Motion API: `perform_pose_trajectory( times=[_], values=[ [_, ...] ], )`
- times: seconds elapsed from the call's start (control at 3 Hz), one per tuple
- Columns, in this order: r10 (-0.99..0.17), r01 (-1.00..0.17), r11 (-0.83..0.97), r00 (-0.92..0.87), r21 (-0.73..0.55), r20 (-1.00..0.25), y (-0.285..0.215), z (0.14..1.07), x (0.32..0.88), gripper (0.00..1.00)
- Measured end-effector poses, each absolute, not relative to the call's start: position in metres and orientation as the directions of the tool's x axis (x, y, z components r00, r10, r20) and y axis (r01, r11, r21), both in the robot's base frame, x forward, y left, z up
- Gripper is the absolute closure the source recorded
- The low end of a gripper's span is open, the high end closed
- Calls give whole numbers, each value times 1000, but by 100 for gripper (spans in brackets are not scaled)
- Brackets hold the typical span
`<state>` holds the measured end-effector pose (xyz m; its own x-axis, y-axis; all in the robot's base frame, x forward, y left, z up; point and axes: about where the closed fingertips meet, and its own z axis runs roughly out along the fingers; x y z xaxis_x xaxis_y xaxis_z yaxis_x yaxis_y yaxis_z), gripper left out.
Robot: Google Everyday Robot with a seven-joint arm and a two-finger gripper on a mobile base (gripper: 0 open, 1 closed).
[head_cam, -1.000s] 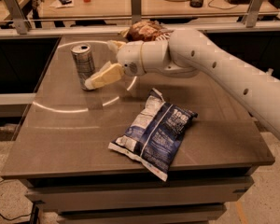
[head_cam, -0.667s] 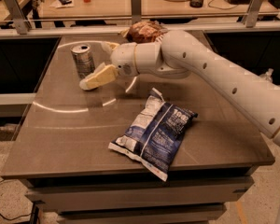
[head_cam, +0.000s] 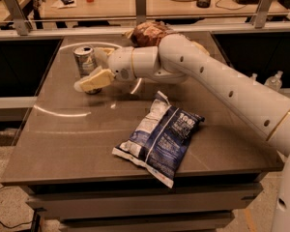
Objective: Move redbull can near blue chip bag
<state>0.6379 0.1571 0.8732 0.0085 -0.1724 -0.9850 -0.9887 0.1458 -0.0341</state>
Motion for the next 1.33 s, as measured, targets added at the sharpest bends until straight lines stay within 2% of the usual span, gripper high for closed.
perform_pose_trajectory(
  times=[1.0, 1.33],
  values=[
    [-151, -991, 127, 11, -31, -988, 150, 879, 633, 88],
    [-165, -990, 139, 1, -24, -986, 125, 891, 624, 100]
  ],
)
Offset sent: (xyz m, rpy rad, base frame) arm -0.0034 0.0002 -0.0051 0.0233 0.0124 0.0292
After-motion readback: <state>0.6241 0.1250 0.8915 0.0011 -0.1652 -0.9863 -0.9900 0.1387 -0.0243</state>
